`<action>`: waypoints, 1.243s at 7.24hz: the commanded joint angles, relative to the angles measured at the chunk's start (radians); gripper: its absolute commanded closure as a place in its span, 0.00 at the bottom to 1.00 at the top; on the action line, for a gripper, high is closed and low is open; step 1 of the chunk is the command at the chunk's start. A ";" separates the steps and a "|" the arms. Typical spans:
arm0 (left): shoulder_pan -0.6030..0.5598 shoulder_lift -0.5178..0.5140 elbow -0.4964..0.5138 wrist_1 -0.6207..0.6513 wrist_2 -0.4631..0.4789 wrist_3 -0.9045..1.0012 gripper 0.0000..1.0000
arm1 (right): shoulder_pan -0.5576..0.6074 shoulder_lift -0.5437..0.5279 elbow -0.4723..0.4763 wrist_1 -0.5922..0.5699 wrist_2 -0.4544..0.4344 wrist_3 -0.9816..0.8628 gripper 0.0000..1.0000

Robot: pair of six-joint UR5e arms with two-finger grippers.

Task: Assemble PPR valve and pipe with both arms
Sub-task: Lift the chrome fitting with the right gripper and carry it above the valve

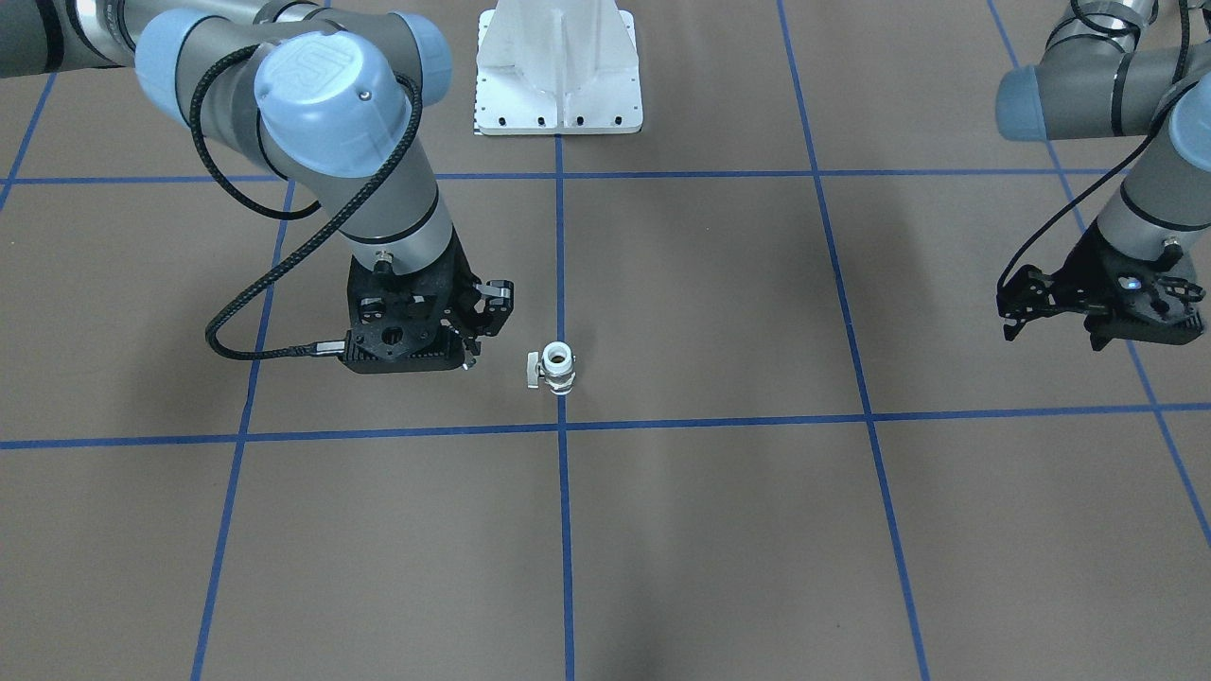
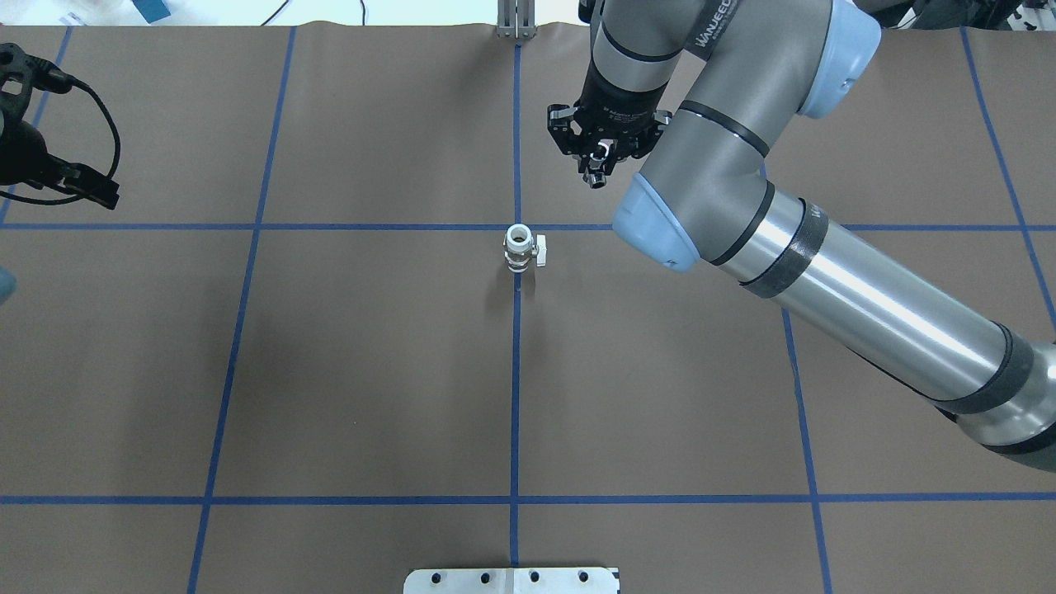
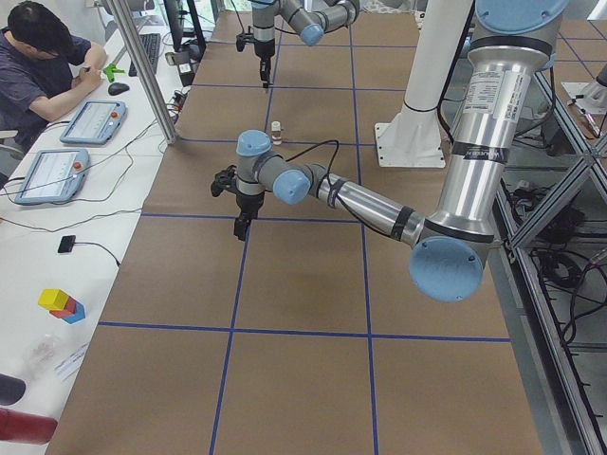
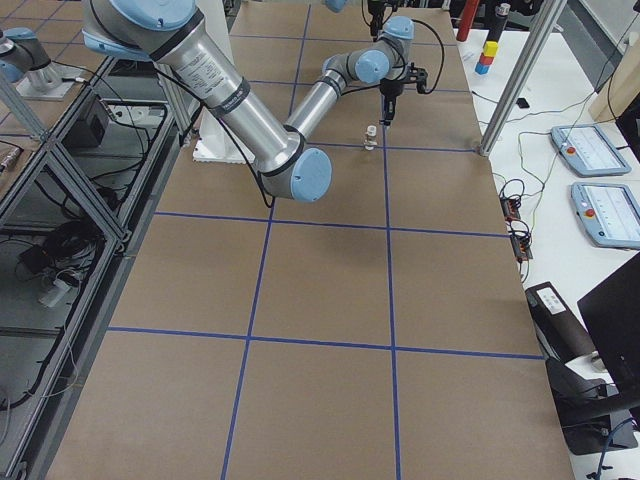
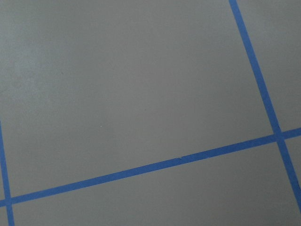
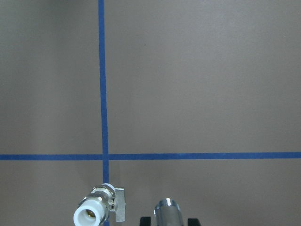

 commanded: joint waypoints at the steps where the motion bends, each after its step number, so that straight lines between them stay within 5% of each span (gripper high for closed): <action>1: 0.000 0.000 0.003 0.000 0.000 0.000 0.00 | -0.026 0.056 -0.045 -0.007 -0.001 0.018 1.00; 9: 0.002 -0.008 0.021 -0.003 0.000 -0.006 0.00 | -0.095 0.096 -0.096 -0.021 -0.024 0.055 1.00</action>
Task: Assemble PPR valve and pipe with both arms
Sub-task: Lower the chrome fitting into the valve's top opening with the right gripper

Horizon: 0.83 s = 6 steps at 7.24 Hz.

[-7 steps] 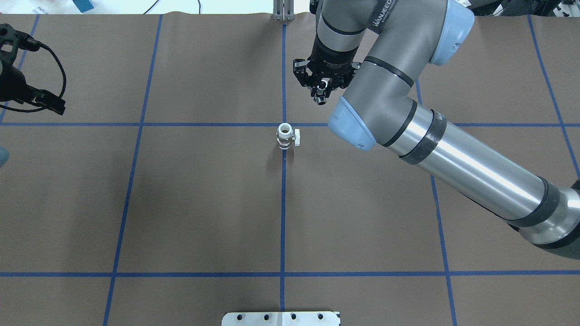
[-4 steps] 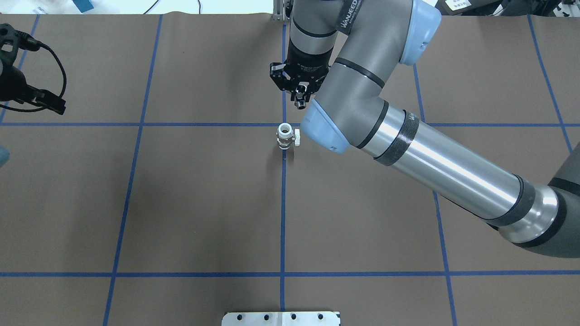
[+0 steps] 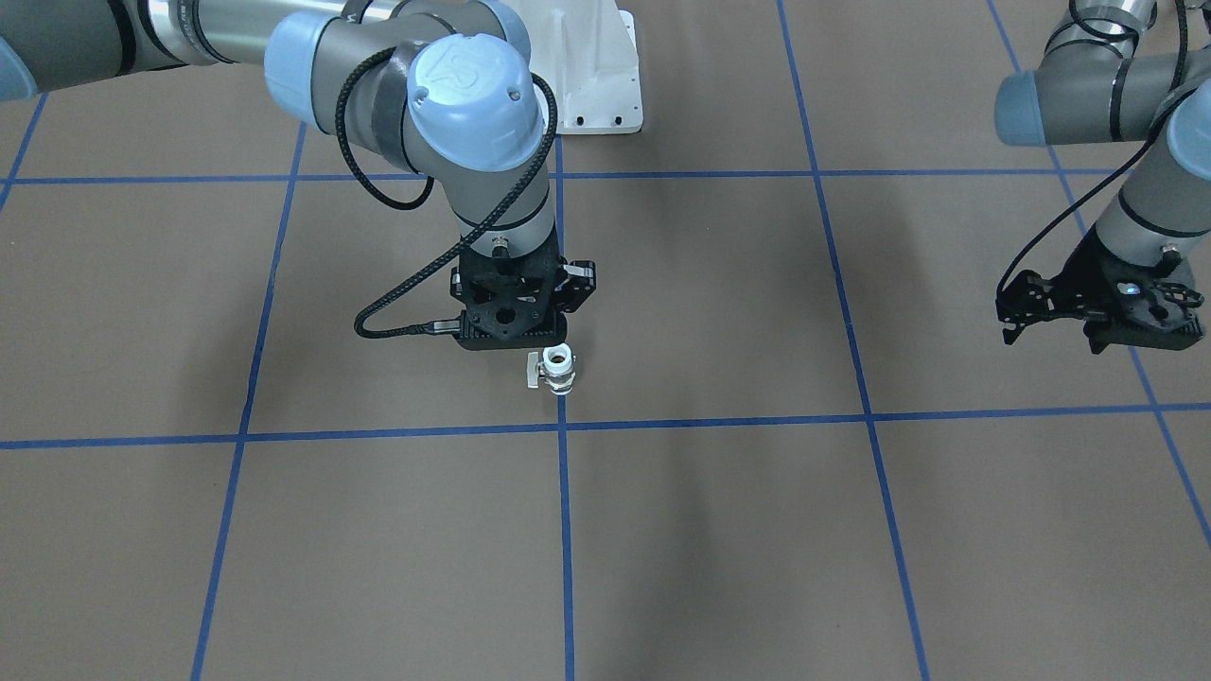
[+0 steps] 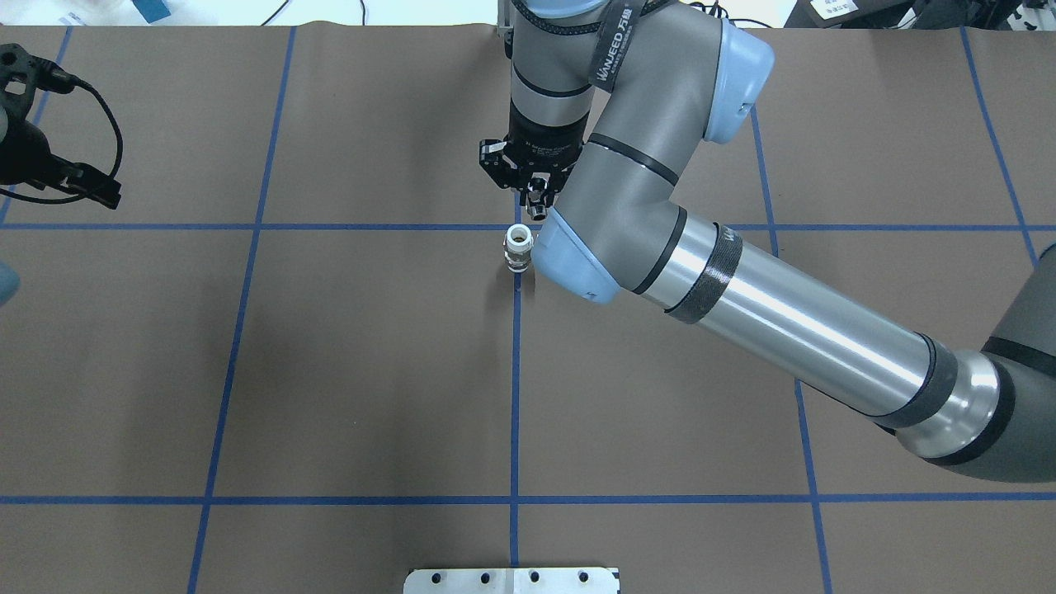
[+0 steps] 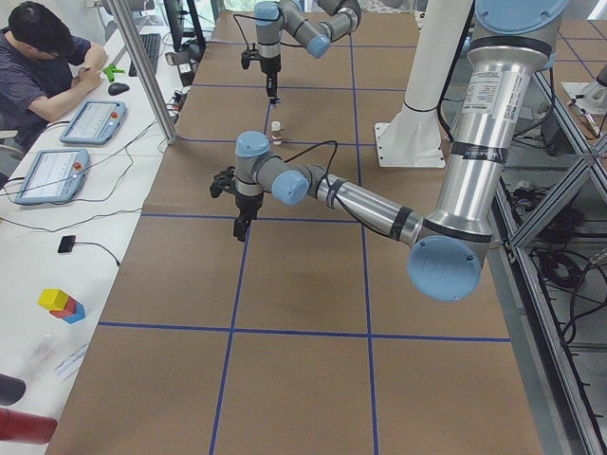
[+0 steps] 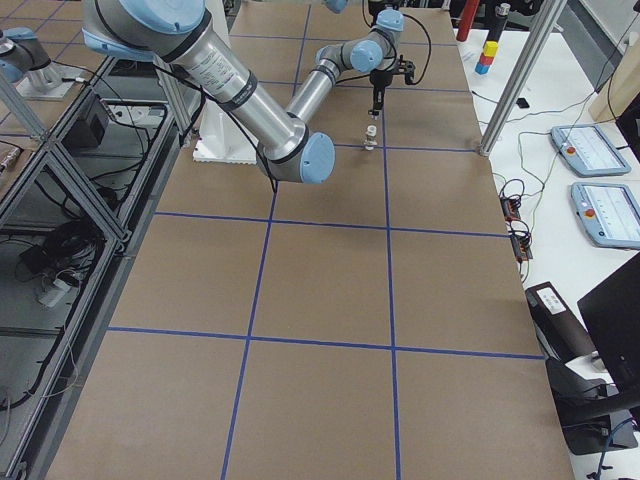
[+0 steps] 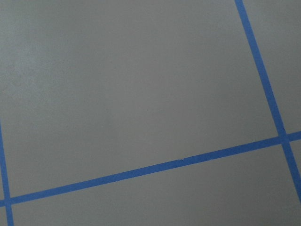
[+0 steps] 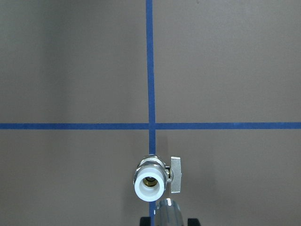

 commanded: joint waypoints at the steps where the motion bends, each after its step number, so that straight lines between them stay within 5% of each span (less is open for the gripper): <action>1: 0.002 -0.003 0.019 -0.014 0.000 0.001 0.00 | -0.020 0.011 -0.030 0.000 -0.028 0.001 1.00; 3: 0.000 -0.003 0.093 -0.121 0.000 -0.002 0.00 | -0.028 0.065 -0.111 0.002 -0.036 0.001 1.00; 6: 0.000 -0.019 0.091 -0.115 -0.006 -0.003 0.00 | -0.049 0.062 -0.121 0.008 -0.045 0.001 1.00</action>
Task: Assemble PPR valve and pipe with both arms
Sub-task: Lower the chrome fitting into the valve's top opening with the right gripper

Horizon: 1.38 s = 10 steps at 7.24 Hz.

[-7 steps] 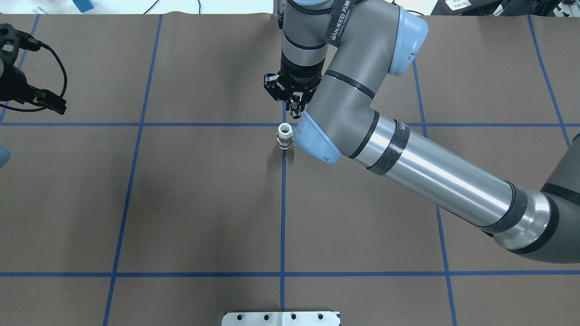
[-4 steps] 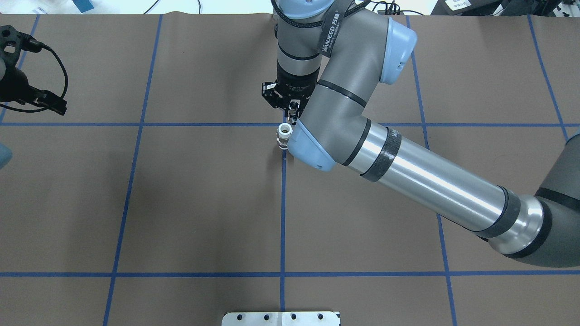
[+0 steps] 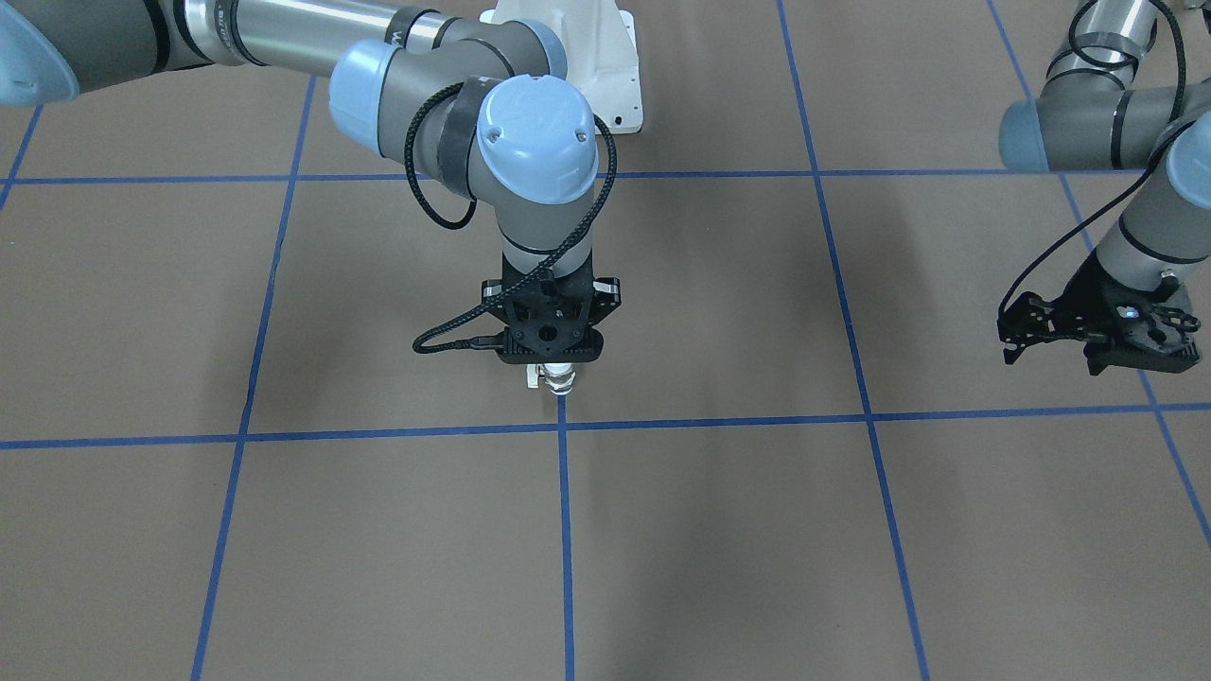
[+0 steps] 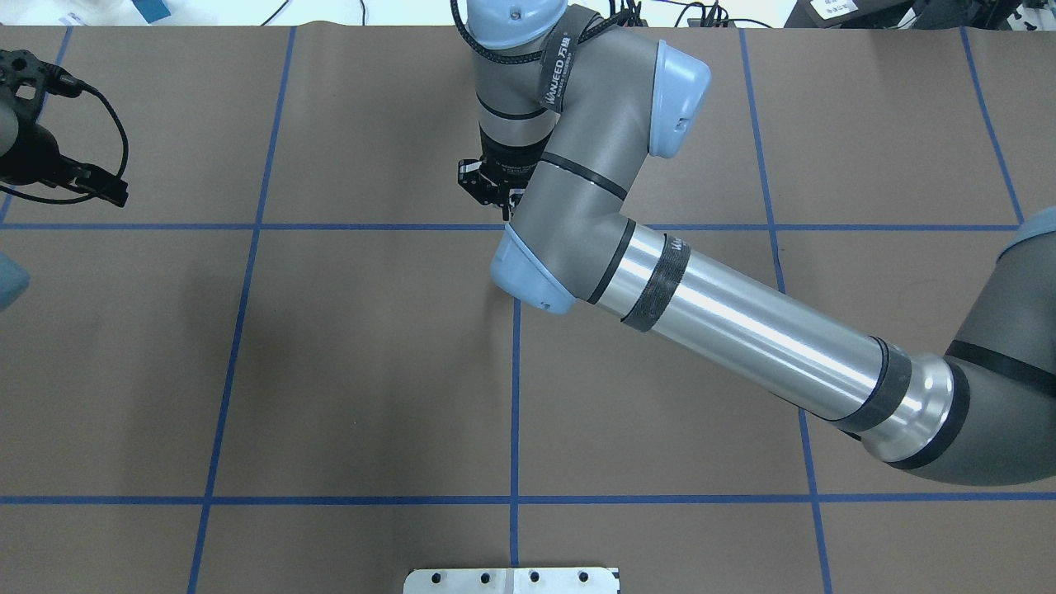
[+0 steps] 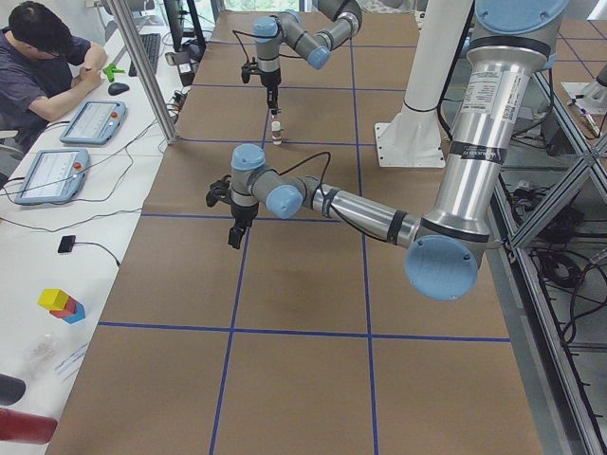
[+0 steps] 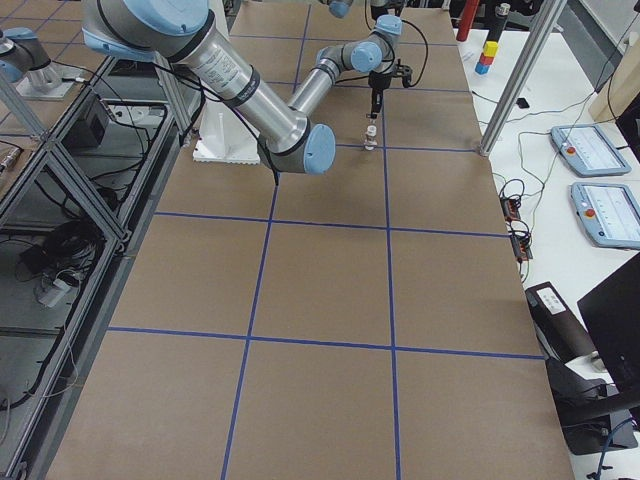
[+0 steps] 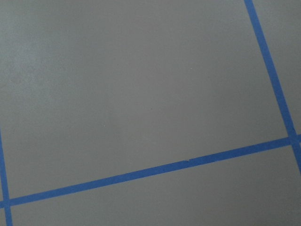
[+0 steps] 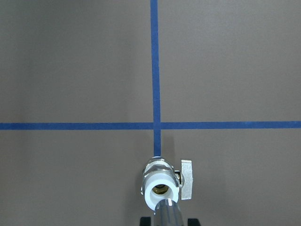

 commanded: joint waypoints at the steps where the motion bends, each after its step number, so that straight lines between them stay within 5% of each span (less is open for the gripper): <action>1: -0.001 -0.004 -0.002 0.001 -0.003 0.000 0.00 | -0.013 0.001 -0.017 0.006 -0.028 -0.002 1.00; 10: -0.001 -0.001 0.002 0.001 -0.003 0.004 0.00 | -0.013 -0.012 -0.024 0.066 -0.029 -0.003 1.00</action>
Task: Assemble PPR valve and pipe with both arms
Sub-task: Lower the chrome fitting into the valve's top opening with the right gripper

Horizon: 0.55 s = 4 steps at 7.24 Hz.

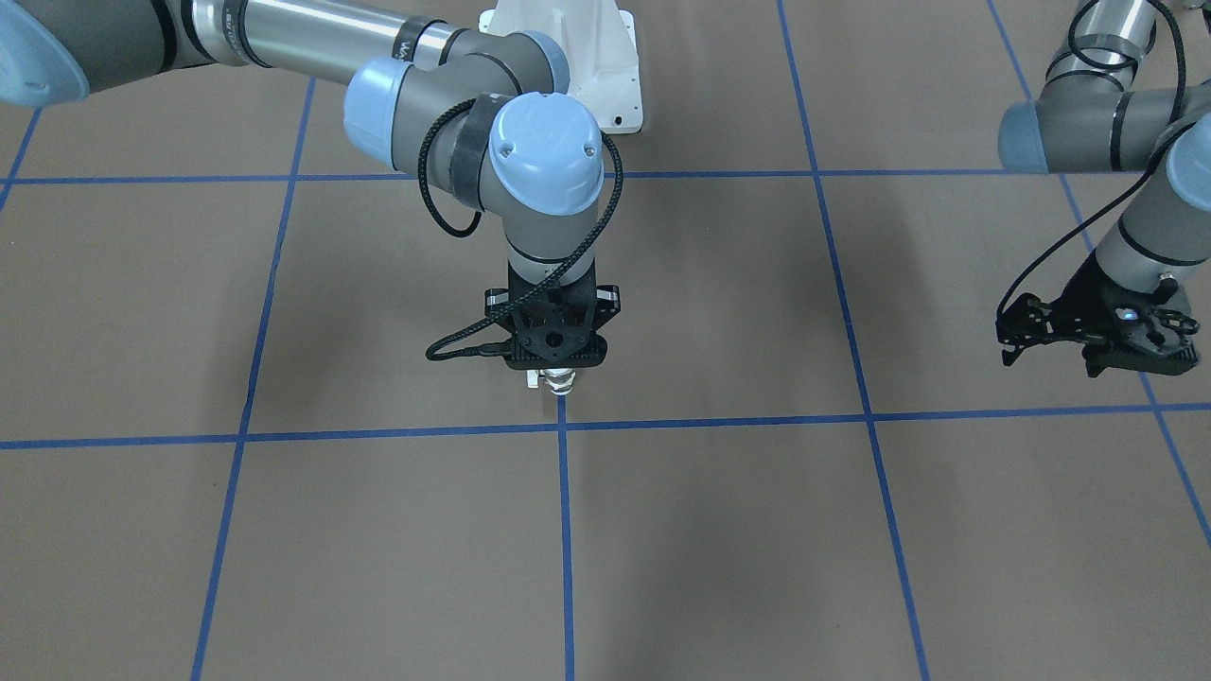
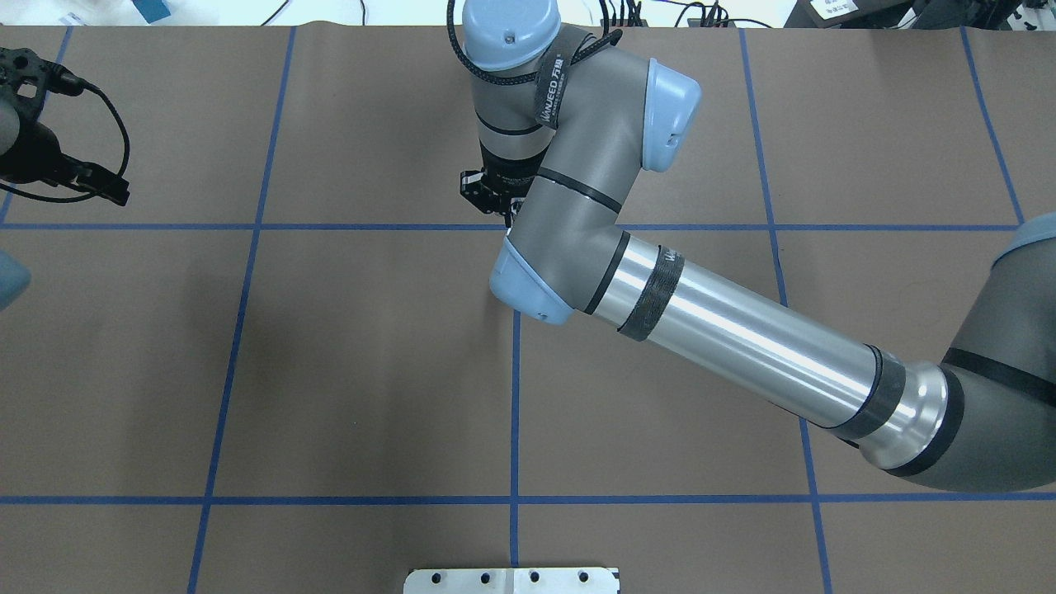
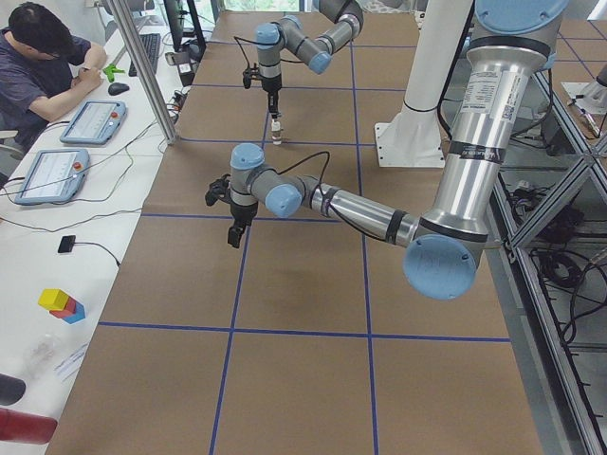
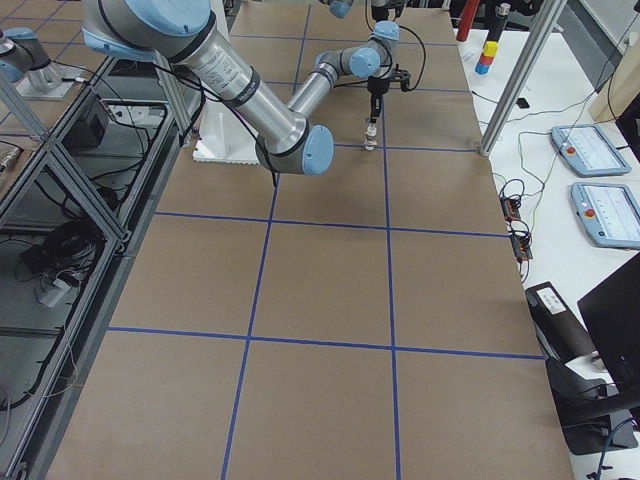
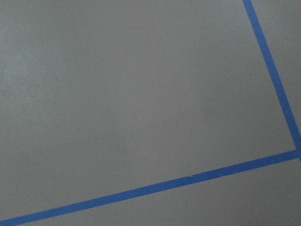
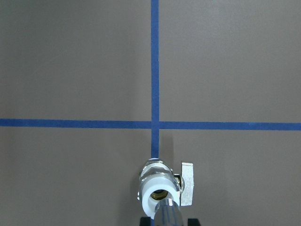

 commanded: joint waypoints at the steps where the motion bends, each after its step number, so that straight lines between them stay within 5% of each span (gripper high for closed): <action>1: 0.000 0.001 0.002 0.000 0.002 0.000 0.00 | 0.000 -0.002 -0.002 0.020 0.000 0.005 1.00; 4: 0.000 0.001 0.002 0.000 0.002 -0.001 0.00 | 0.000 -0.010 -0.004 0.020 0.000 0.002 1.00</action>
